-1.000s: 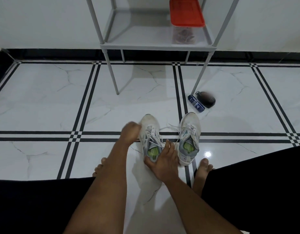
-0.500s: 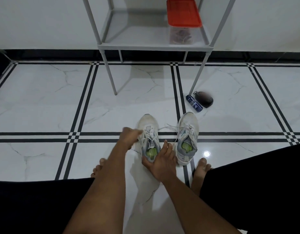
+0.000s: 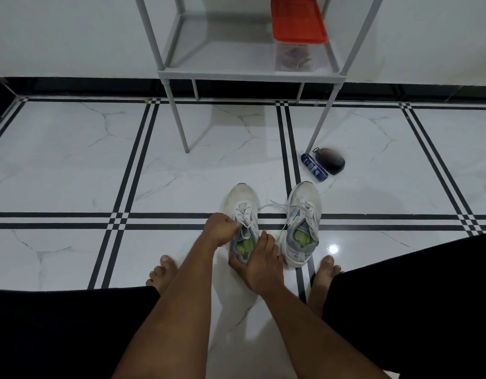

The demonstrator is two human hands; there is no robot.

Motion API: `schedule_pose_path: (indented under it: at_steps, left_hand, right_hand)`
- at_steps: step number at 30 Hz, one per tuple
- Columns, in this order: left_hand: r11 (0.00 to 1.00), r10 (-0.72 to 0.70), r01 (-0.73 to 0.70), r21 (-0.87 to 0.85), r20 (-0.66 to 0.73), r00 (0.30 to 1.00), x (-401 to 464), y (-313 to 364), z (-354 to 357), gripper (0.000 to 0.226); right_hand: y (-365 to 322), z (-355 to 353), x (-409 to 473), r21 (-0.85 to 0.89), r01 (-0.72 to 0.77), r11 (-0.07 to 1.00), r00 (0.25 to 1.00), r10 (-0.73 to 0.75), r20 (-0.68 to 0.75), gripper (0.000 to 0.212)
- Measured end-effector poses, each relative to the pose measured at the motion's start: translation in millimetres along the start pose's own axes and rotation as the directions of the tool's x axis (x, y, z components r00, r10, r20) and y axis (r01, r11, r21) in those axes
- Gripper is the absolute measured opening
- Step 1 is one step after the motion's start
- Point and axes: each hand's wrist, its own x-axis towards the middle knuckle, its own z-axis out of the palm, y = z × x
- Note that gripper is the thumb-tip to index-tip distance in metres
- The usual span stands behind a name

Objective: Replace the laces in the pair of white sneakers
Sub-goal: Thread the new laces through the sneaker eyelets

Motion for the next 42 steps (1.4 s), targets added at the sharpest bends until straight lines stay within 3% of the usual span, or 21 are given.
schedule_pose_path:
  at_steps: [4,5,6,8,9,11,13,15,17,20,22,24,26,28,32,34,38,42]
  left_hand:
    - [0.916,-0.002,-0.086,-0.391,-0.22,0.976,-1,29,-28,0.018]
    - [0.9,0.001,-0.129,-0.416,-0.294,0.956,0,40,-41,0.015]
    - [0.926,0.027,-0.16,-0.341,-0.365,0.93,3,49,-50,0.014]
    - [0.997,0.069,-0.078,-0.003,-0.444,0.893,5,55,-58,0.011]
    - [0.988,0.074,-0.002,0.153,-0.464,0.883,4,52,-56,0.009]
    - [0.937,0.085,0.105,0.333,-0.51,0.856,-1,39,-45,0.031]
    - [0.918,0.051,0.138,0.372,-0.455,0.889,-2,23,-27,0.045]
    - [0.957,-0.056,0.132,0.258,-0.283,0.958,-1,9,-10,0.055]
    - [0.99,-0.093,0.109,0.092,-0.155,0.983,-9,2,2,0.061]
    - [0.988,-0.074,0.048,-0.145,-0.181,0.981,-7,-1,13,0.046]
    - [0.97,-0.085,0.044,-0.237,-0.163,0.983,-4,-1,12,0.038]
    - [0.971,-0.085,0.047,-0.233,-0.156,0.984,-1,-5,10,0.032]
    - [0.981,-0.067,0.034,-0.192,-0.169,0.983,-2,-9,13,0.029]
    - [0.984,-0.049,0.016,-0.179,-0.182,0.982,-1,-11,17,0.031]
    - [0.988,-0.049,0.022,-0.151,-0.179,0.983,-1,-13,17,0.032]
    - [0.992,-0.043,0.02,-0.127,-0.181,0.983,-4,-10,18,0.031]
    - [0.993,-0.034,0.012,-0.117,-0.194,0.98,-9,-6,19,0.03]
    - [0.997,-0.016,0.0,-0.076,-0.206,0.978,-12,-7,19,0.033]
  right_hand:
    - [-2,-6,2,0.022,-0.03,0.999,0.996,0.028,0.081,0.124]
    - [-2,-6,3,0.025,-0.028,0.999,0.996,0.026,0.083,0.123]
    - [-3,-8,3,0.028,-0.029,0.999,0.996,0.026,0.081,0.123]
    - [-3,-9,2,0.039,-0.048,0.998,0.996,0.045,0.072,0.119]
    - [-4,-10,1,0.048,-0.057,0.997,0.997,0.054,0.054,0.116]
    - [-7,-14,-1,0.076,-0.048,0.996,0.998,0.05,-0.035,0.101]
    - [-8,-20,2,0.046,-0.003,0.999,0.994,0.008,-0.113,0.085]
    - [-12,-27,7,0.056,0.011,0.998,0.992,-0.004,-0.129,0.074]
    - [-22,-31,13,0.138,-0.042,0.989,0.99,0.06,-0.125,0.066]
    - [-37,-42,26,0.266,-0.172,0.948,0.978,0.196,-0.07,0.055]
    - [-39,-46,41,0.359,-0.334,0.872,0.94,0.336,0.059,0.065]
    - [-39,-44,54,0.36,-0.43,0.828,0.903,0.398,0.164,0.08]
    - [-32,-41,61,0.358,-0.469,0.807,0.883,0.414,0.222,0.077]
    - [-29,-43,64,0.366,-0.51,0.778,0.86,0.451,0.24,0.069]
    - [-27,-56,69,0.288,-0.569,0.771,0.822,0.515,0.245,0.093]
    - [-23,-59,72,0.274,-0.559,0.782,0.819,0.469,0.331,0.081]
    - [-23,-60,71,0.309,-0.553,0.774,0.822,0.448,0.351,0.059]
    - [-31,-62,73,0.421,-0.621,0.661,0.783,0.492,0.381,0.036]
